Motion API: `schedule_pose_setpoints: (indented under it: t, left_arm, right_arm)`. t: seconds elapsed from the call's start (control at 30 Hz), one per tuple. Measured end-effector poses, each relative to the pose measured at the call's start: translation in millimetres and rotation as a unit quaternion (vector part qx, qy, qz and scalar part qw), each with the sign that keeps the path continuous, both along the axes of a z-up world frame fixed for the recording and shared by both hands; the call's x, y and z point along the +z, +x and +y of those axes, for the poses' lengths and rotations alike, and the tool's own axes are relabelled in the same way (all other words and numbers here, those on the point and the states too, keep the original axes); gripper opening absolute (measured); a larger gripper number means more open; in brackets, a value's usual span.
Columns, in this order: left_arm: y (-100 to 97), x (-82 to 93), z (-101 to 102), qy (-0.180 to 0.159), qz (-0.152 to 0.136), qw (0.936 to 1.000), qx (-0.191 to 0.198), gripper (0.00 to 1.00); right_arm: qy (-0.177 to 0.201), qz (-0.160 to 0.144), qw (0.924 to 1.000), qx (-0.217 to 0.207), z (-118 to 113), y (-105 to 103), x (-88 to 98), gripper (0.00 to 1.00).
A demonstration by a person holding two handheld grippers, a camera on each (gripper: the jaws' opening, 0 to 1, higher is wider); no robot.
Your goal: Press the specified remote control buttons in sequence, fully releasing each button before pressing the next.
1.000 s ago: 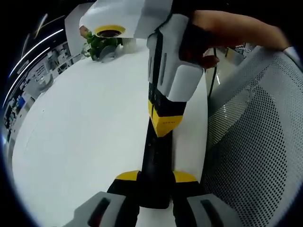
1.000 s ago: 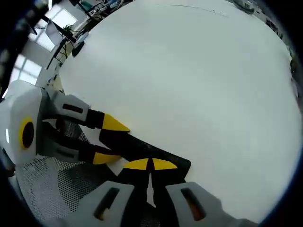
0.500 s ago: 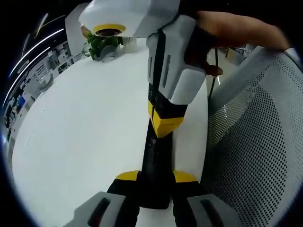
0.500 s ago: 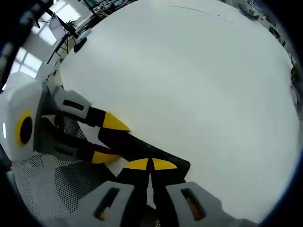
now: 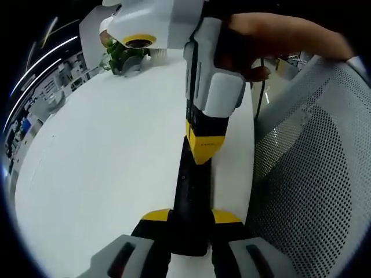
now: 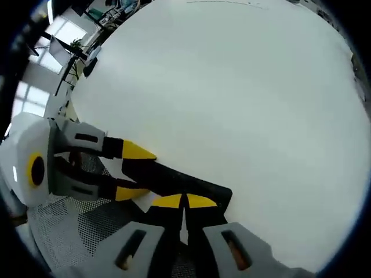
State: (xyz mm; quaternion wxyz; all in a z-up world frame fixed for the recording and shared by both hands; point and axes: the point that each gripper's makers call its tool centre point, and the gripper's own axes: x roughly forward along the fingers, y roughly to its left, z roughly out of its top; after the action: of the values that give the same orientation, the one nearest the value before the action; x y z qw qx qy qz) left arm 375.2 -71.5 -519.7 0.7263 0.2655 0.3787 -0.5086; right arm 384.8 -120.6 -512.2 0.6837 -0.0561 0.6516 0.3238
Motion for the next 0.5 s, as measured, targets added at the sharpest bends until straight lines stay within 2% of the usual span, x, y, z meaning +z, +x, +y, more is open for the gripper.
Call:
schedule_pose_setpoints:
  t: [0.27,0.5]
  left_arm:
    - [0.1,-0.1,-0.3,-0.002,-0.001,1.0000,-0.001,0.25]
    - [0.3,-0.4,-0.4,-0.002,-0.001,1.0000,-0.001,0.25]
  right_arm:
    - [-0.007,0.008,0.9999,-0.002,-4.4,0.4,-1.7,0.00]
    - [-0.014,-0.001,0.9998,0.012,-4.1,-1.1,-2.7,0.00]
